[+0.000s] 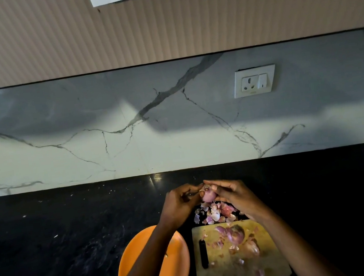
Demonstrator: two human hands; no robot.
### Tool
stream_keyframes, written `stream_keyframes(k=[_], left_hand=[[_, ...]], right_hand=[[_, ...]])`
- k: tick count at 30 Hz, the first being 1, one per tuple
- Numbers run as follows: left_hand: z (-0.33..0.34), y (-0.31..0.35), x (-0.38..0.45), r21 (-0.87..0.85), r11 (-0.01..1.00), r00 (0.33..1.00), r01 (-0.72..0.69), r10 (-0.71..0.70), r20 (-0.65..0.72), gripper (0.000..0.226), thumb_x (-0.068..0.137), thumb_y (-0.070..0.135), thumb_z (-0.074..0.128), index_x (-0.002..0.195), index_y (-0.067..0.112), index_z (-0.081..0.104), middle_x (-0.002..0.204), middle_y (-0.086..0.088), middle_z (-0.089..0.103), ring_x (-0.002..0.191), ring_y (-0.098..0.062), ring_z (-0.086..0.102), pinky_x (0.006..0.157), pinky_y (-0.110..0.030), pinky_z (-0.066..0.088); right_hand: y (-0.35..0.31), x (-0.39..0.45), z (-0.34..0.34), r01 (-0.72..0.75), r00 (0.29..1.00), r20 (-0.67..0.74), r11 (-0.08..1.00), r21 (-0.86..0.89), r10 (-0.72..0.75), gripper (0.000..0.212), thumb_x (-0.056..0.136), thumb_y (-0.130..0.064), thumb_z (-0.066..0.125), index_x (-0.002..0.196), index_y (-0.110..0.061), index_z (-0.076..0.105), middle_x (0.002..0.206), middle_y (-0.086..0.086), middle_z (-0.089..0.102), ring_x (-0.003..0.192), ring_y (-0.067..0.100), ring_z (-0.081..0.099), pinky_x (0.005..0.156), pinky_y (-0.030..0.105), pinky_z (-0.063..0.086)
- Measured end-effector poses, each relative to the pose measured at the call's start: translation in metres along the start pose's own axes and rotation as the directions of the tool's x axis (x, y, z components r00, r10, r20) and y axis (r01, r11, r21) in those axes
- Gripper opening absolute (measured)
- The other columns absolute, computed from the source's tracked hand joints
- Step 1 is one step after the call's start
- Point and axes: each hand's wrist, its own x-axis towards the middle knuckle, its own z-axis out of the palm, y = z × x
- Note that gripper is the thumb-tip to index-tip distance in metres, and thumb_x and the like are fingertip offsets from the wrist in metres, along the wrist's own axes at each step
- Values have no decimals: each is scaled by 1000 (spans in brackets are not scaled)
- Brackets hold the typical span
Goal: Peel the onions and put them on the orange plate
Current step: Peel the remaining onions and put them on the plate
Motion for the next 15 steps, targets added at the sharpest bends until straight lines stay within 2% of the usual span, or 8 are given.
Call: stream_keyframes(k=[3, 5, 8, 12, 15], left_hand=[[3, -3, -4, -42, 999, 1000, 14, -14, 0, 14, 89, 27, 75, 100, 18, 77, 90, 6, 76, 85, -10, 73, 77, -35, 59], [4, -2, -6, -58, 998, 1000, 14, -14, -1, 24, 88, 38, 75, 101, 18, 76, 91, 5, 76, 86, -12, 73, 79, -43, 60], [4, -3, -6, -51, 999, 1000, 3, -4, -7, 36, 83, 54, 67, 97, 21, 74, 89, 3, 74, 84, -14, 73, 78, -50, 58], [2, -3, -2, -37, 999, 1000, -11, 11, -8, 31, 85, 51, 68, 94, 22, 73, 90, 2, 74, 85, -16, 72, 79, -54, 58], [0, 0, 1, -10, 999, 999, -38, 38, -7, 22, 89, 40, 71, 96, 20, 74, 90, 4, 74, 85, -13, 72, 77, -48, 59]], right_hand=[[0, -3, -1, -5, 1000, 7, 1000, -20, 5, 32, 99, -15, 59, 131, -17, 66, 121, 0, 73, 111, 13, 70, 93, 28, 56], [0, -4, -1, -8, 1000, 8, 1000, -26, 8, 32, 100, -16, 59, 130, -18, 66, 122, -1, 72, 112, 11, 69, 94, 26, 55], [1, -3, -1, -11, 1000, 15, 999, -52, 11, 31, 99, -18, 60, 129, -22, 67, 123, -4, 72, 115, 9, 67, 100, 31, 54], [2, 1, -1, -5, 1000, 9, 998, -63, 6, 31, 99, -20, 60, 129, -21, 67, 121, -4, 73, 115, 13, 68, 103, 39, 53], [-1, 3, -1, 0, 1000, 5, 998, -59, 1, 30, 99, -20, 60, 128, -23, 68, 122, -4, 73, 116, 14, 67, 102, 41, 54]])
